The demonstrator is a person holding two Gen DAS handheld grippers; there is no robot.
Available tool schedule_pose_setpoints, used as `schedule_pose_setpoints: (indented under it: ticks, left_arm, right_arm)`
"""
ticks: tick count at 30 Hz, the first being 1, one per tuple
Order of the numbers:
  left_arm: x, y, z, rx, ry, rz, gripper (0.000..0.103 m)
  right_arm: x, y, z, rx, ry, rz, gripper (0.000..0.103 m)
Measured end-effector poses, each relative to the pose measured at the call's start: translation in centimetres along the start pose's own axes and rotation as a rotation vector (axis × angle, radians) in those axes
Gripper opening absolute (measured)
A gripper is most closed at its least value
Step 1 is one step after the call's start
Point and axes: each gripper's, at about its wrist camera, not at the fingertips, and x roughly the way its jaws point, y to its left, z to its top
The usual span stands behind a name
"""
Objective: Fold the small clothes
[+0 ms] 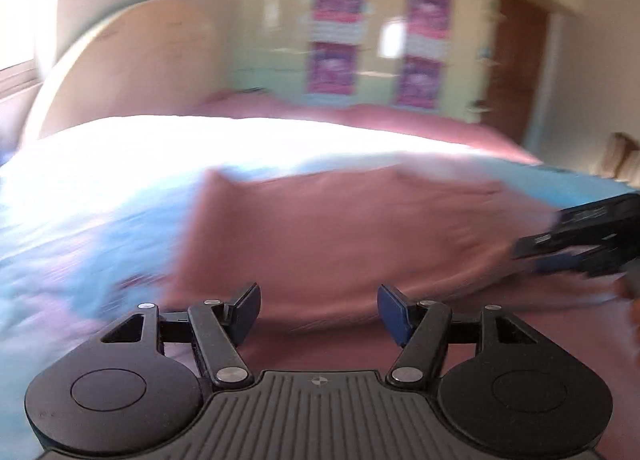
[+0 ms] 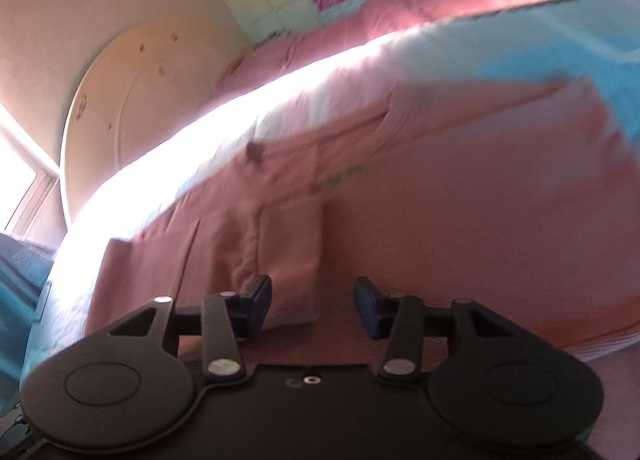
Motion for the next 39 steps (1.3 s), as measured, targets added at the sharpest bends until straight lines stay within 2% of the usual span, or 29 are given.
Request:
schedule_pose_setpoints:
  ticks: [3, 5, 6, 8, 10, 11, 14, 16, 20, 32, 39]
  left_arm:
    - [1.0, 1.4, -0.8, 0.064, 0.048, 0.061, 0.064]
    - [2.2, 1.9, -0.9, 0.083, 0.082, 0.054, 0.064]
    - [2.6, 2.1, -0.7, 0.077, 0.072, 0.047, 0.064]
    - [3.5, 2.4, -0.2, 0.056, 0.07, 0.038, 0.054]
    - [4.1, 2.9, 0.3, 0.027, 0.072, 0.025, 0.042]
    - [4.3, 3.0, 0.1, 0.014, 0.071, 0.019, 0.04]
    - [4.6, 3.4, -0.1, -0.021, 0.071, 0.008, 0.026]
    - [4.7, 3.7, -0.3, -0.026, 0.073, -0.005, 0.017]
    - [5.6, 3.8, 0.1, -0.028, 0.081, -0.023, 0.012]
    - [5.3, 3.6, 0.5, 0.02, 0.092, -0.033, 0.011]
    - [5.0, 3.6, 0.3, 0.067, 0.108, -0.049, 0.011]
  right_arm:
    - [1.6, 1.5, -0.2, -0.052, 0.013, -0.012, 0.038]
    - [1.9, 2.7, -0.2, -0.12, 0.012, -0.057, 0.026]
    - [1.9, 3.1, -0.1, -0.151, 0.011, -0.079, 0.008]
    - [1.5, 3.2, 0.1, -0.176, 0.006, -0.075, 0.008]
    - [0.2, 3.4, 0.5, -0.207, -0.042, -0.092, 0.007]
    - [-0.7, 3.3, 0.8, -0.214, -0.078, -0.102, 0.007]
    - [-4.0, 1.8, 1.8, -0.179, -0.198, -0.177, 0.007]
    - [-5.7, 0.4, 1.7, -0.179, -0.23, -0.247, 0.007]
    - [-6.0, -1.5, 0.7, -0.176, -0.178, -0.277, 0.007]
    - [-6.3, -2.3, -1.0, -0.149, -0.163, -0.282, 0.007]
    - [-5.6, -3.6, -2.0, -0.13, -0.13, -0.323, 0.008]
